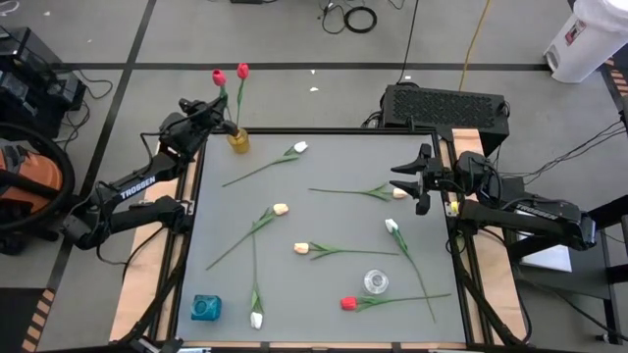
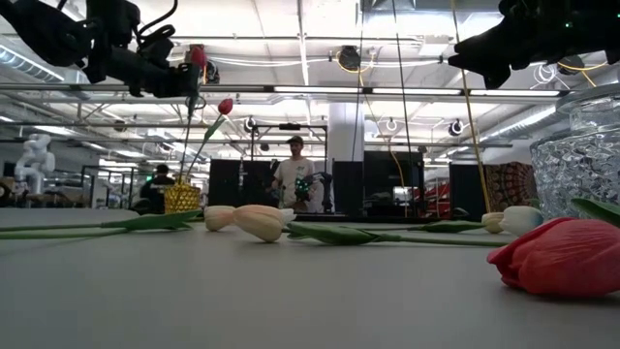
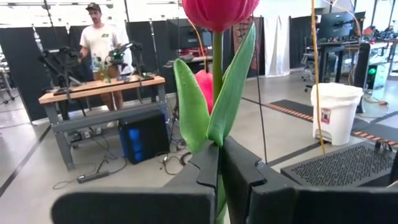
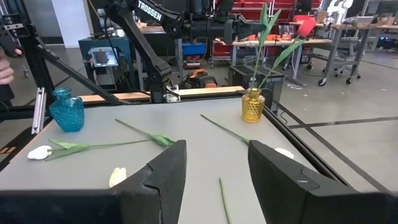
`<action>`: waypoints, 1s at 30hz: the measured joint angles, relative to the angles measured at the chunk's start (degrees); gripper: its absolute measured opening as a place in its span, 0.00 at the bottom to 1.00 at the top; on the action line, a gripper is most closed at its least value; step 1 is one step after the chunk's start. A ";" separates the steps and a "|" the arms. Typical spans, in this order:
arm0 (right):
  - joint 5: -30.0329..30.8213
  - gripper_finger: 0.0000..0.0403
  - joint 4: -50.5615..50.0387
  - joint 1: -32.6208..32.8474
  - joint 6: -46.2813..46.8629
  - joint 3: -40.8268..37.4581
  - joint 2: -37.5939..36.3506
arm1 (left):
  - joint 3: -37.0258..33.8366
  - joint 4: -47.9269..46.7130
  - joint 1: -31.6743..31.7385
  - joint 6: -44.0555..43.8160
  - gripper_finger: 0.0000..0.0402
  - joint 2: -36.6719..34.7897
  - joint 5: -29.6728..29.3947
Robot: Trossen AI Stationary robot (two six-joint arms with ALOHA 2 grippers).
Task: Sort flowers into vase by color
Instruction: Put the top red tulip into the yellow vase
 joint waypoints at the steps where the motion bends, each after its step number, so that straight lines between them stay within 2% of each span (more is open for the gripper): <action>1: 0.00 0.41 0.00 0.00 0.00 0.00 0.00 | 0.00 -0.01 0.00 0.00 0.03 0.00 0.17; 6: 0.01 0.41 0.00 0.00 0.00 -0.01 0.00 | 0.00 -0.04 0.00 -0.02 0.06 0.00 0.61; 12: 0.02 0.41 0.00 0.00 0.00 0.00 0.00 | 0.00 -0.21 0.00 -0.04 0.21 0.00 1.25; 16: 0.02 0.41 0.00 0.00 0.00 0.00 -0.02 | 0.00 -0.85 -0.01 -0.04 0.28 0.00 2.11; 30: 0.02 0.41 0.00 0.00 0.44 0.00 -0.02 | 0.00 -9.16 -0.13 2.61 0.29 -1.48 2.27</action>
